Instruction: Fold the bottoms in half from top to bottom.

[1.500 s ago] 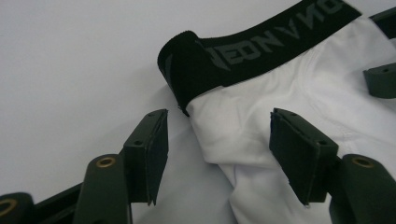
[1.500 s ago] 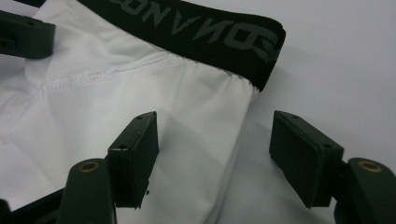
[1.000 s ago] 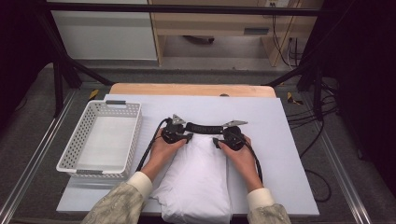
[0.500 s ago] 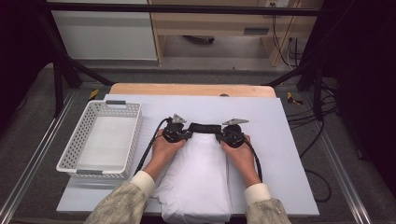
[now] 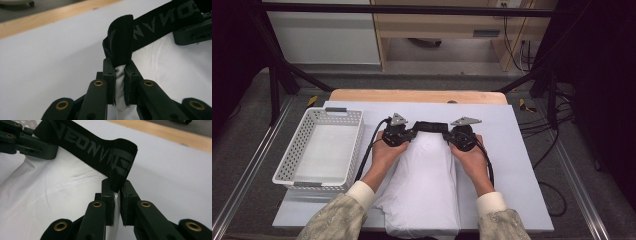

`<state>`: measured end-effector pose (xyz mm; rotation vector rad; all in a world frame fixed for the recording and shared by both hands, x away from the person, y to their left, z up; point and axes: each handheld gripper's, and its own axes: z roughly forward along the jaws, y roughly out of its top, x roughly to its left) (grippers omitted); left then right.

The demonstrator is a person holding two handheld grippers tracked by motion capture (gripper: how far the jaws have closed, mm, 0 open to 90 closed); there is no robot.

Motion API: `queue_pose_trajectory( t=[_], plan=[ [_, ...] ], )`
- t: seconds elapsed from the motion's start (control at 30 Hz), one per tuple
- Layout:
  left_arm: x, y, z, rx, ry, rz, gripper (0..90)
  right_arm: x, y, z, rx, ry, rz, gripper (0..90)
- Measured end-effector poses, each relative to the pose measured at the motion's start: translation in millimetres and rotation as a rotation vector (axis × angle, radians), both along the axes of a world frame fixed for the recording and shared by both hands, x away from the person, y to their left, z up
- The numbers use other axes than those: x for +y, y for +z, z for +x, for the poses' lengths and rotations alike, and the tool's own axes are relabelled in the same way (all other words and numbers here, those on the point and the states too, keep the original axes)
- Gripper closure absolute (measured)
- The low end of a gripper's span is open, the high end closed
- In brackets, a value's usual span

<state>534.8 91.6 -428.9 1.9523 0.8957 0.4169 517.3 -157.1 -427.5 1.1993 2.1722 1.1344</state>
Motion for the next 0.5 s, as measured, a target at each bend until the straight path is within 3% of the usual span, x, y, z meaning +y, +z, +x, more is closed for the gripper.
queue_pose_trajectory(
  t=[0.3, 0.5],
  plan=[
    [8.3, 41.3, -3.0, -0.076, 0.011, -0.005, 82.3, 3.9, 40.9, 0.7, -0.058, 0.031, 0.003, 83.3],
    [14.6, 60.2, -2.7, -0.09, 0.023, -0.03, 82.3, 9.4, 62.3, 1.5, -0.088, 0.045, 0.002, 83.3]
  ],
)
